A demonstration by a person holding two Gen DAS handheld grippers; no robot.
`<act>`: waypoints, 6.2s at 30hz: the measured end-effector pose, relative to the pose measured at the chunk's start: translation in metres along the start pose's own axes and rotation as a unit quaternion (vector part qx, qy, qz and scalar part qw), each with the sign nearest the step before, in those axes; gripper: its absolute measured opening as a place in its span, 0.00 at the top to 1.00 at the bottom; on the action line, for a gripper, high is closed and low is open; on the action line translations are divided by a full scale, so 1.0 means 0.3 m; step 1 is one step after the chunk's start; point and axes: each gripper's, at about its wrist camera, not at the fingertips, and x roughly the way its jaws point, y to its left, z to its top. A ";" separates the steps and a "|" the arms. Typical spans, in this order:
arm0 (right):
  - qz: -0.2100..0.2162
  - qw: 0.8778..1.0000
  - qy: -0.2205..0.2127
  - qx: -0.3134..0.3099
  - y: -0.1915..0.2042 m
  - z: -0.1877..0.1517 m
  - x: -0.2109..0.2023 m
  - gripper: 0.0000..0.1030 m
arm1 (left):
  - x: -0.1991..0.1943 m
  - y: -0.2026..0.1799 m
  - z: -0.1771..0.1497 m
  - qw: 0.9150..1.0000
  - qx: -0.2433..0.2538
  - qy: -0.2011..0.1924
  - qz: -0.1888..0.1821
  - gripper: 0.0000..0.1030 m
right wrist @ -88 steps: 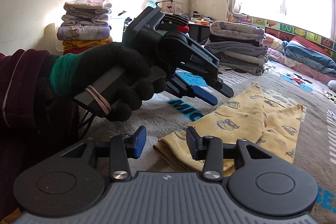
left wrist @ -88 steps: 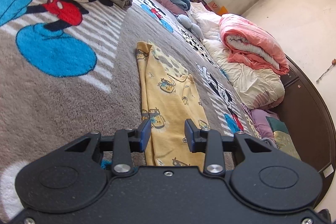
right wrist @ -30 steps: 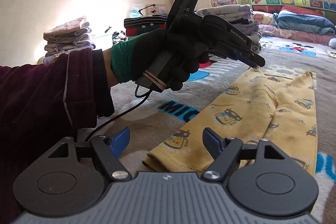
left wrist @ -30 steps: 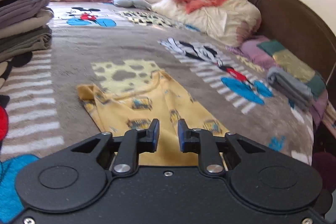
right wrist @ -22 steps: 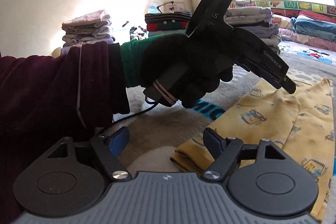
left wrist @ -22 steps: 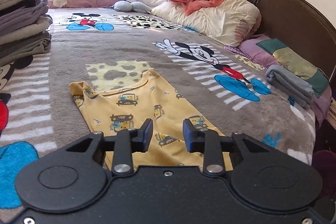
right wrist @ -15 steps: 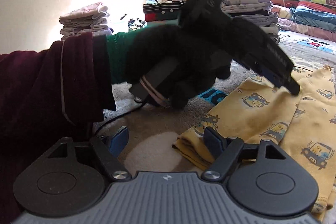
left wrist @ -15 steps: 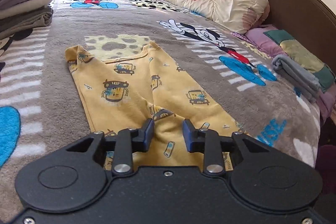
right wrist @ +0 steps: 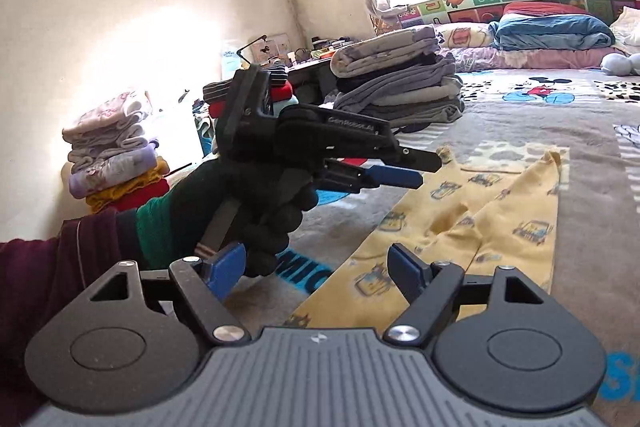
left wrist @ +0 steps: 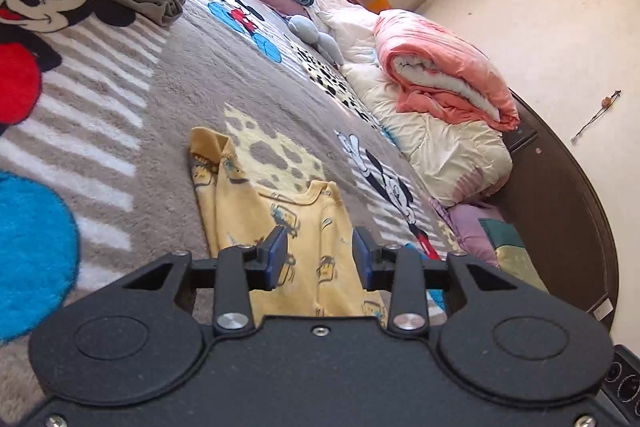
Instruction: Fold clothes
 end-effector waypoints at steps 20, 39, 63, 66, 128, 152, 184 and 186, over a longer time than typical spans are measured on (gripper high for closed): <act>0.030 0.990 0.024 0.135 -0.434 0.104 0.135 0.12 | 0.017 0.117 0.175 0.996 -0.020 -0.024 0.083 0.43; -0.001 0.952 0.026 0.305 -0.862 0.126 0.277 0.35 | 0.122 0.179 0.175 0.997 0.002 0.039 0.071 0.57; 0.001 0.970 -0.006 0.245 -0.891 0.163 0.310 0.87 | 0.075 0.101 0.151 0.998 0.050 -0.012 0.042 0.94; 0.007 0.973 -0.039 0.227 -0.849 0.174 0.250 0.87 | 0.012 0.030 0.120 0.996 0.078 -0.040 0.028 0.94; -0.136 0.987 -0.034 -0.073 0.057 -0.222 -0.334 0.62 | -0.367 -0.372 -0.652 0.934 0.308 -0.003 0.182 0.79; -0.126 0.965 0.026 -0.230 0.231 -0.275 -0.214 0.47 | -0.388 -0.389 -0.623 0.936 0.274 -0.020 0.222 0.95; -0.148 0.982 0.051 -0.108 -0.101 -0.045 0.000 0.67 | -0.098 -0.342 -0.418 0.941 0.273 -0.009 0.202 0.73; -0.143 0.982 0.040 -0.113 -0.112 -0.024 0.012 0.67 | -0.064 -0.312 -0.396 0.941 0.266 0.004 0.208 0.72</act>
